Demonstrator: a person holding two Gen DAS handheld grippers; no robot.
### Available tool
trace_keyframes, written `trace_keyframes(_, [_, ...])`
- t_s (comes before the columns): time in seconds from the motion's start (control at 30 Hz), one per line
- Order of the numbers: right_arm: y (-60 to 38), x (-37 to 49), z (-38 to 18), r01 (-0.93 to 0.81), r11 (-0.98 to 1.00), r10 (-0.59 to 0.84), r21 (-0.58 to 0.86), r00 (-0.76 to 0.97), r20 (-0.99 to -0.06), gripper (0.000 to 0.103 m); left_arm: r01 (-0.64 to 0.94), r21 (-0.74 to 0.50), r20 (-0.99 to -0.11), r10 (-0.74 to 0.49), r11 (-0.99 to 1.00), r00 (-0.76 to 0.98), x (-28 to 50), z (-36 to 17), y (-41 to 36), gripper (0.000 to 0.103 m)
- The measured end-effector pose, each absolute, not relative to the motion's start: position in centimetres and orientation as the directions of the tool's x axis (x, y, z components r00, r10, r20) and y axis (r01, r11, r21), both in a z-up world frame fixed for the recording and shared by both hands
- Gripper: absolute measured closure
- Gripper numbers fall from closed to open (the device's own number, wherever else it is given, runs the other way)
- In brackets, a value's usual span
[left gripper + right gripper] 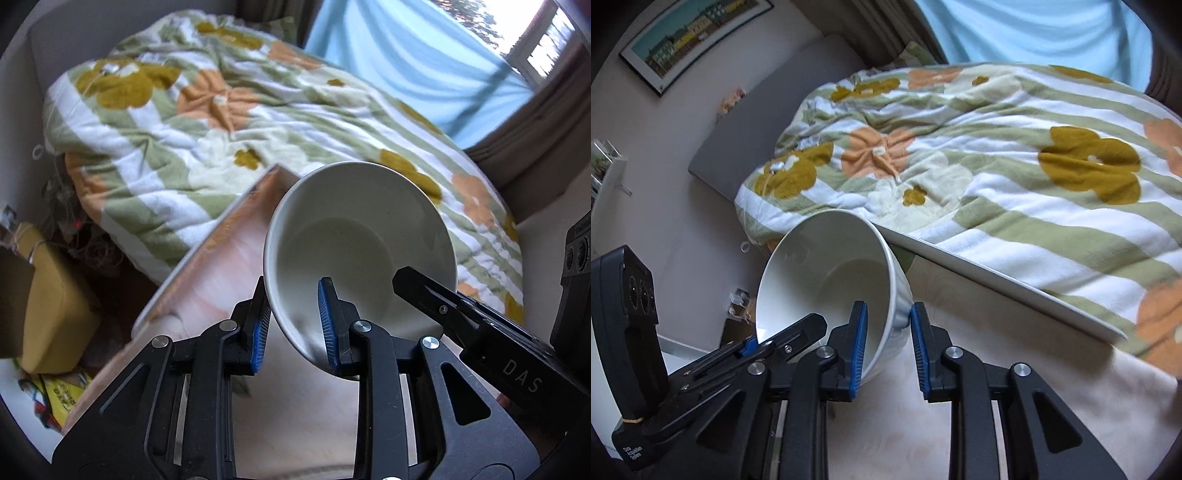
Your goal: Organize plates and bowls
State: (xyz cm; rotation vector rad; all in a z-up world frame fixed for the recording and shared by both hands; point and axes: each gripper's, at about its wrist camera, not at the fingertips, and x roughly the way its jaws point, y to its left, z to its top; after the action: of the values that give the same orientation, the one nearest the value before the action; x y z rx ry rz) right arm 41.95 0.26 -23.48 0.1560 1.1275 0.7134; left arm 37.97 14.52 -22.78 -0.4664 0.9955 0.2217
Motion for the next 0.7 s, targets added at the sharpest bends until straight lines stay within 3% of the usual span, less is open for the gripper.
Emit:
trace_keyframes(0.37, [-12.0,32.0,-15.3,-0.367,0.838,0.532,0.404,0.388,-0.753,0.081,-0.191,-0.296,-0.806,-0.138,0.936,0.575,30.4,-14.9,1.3,0.080])
trace_keyframes(0.7, [-25.3,23.1,-14.0,-0.217,0.908,0.419,0.358,0.472,-0.775,0.081,0.004,-0.313,-0.816,-0.271,0.950,0.511,24.9,-14.3,-12.8,0.080])
